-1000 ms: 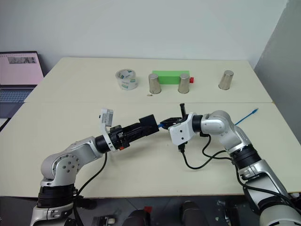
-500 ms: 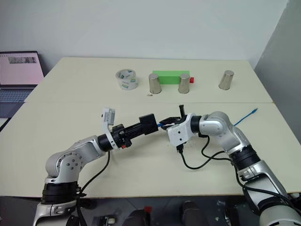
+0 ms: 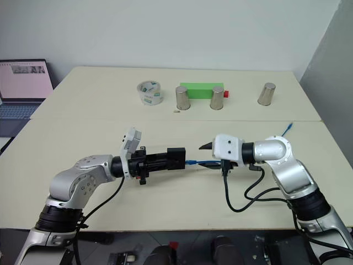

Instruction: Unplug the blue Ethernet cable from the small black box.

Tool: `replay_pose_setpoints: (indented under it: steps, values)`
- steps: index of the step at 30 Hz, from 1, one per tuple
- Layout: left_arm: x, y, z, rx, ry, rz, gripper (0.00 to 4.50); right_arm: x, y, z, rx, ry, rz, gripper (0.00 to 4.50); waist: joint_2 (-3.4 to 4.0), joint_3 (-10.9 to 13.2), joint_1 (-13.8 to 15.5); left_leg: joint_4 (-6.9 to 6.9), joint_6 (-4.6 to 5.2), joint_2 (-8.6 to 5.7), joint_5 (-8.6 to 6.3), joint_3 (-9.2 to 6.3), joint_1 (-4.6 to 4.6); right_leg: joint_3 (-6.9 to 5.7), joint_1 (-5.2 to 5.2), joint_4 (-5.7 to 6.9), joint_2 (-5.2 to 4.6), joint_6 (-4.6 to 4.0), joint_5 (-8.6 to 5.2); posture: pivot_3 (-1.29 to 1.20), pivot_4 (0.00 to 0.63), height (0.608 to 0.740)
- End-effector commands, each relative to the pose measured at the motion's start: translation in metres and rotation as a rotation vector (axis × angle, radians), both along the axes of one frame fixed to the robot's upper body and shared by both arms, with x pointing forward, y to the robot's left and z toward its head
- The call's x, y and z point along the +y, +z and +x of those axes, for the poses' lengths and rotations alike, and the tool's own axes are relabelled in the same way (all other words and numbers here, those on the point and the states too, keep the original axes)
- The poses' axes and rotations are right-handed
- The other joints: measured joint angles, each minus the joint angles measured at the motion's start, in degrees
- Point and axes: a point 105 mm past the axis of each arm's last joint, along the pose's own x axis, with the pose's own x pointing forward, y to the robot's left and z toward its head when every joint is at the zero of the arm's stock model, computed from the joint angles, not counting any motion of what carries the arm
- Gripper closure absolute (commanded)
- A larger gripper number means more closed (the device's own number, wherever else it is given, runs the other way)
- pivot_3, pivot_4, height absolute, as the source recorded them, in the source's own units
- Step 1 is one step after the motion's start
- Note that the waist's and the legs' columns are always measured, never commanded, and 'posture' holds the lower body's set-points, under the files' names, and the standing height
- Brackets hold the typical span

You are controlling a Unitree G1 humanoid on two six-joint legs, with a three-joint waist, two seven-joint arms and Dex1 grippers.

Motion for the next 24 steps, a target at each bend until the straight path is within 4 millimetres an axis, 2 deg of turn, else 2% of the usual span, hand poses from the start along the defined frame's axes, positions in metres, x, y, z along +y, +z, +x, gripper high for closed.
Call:
replay_pose_setpoints:
  steps: [1,5,11,24]
  values:
    - [-0.007,0.018,-0.004,-0.078,-0.113,-0.014,3.7,0.008,0.005,-0.018,0.227,0.013,0.1,2.23,0.0,0.0,-0.02,0.0,0.0,0.0,0.0,-0.02,-0.01,-0.02,0.0,0.0,0.01,0.0,0.0,0.0,0.15,0.74]
    - [-0.006,0.018,-0.006,-0.087,-0.149,-0.003,3.7,0.013,0.002,-0.022,0.343,-0.002,0.135,2.23,0.0,0.0,-0.31,-0.02,0.01,0.0,-0.01,0.04,-0.02,0.02,-0.01,-0.05,0.01,0.02,-0.01,0.0,0.15,0.74]
    - [-0.003,0.013,-0.005,-0.09,-0.143,0.005,3.7,0.016,0.0,-0.025,0.428,0.015,0.141,2.23,0.0,0.0,-0.49,-0.04,0.02,0.0,-0.01,0.03,-0.08,0.0,-0.07,-0.06,0.01,0.03,-0.02,0.0,0.15,0.74]
    - [-0.001,0.007,-0.009,-0.094,-0.142,0.015,3.7,0.022,-0.007,-0.008,0.43,-0.018,0.138,2.23,0.0,0.0,-0.78,-0.03,0.02,0.0,-0.01,0.04,-0.08,0.0,-0.08,-0.06,0.01,0.04,-0.01,0.0,0.15,0.74]
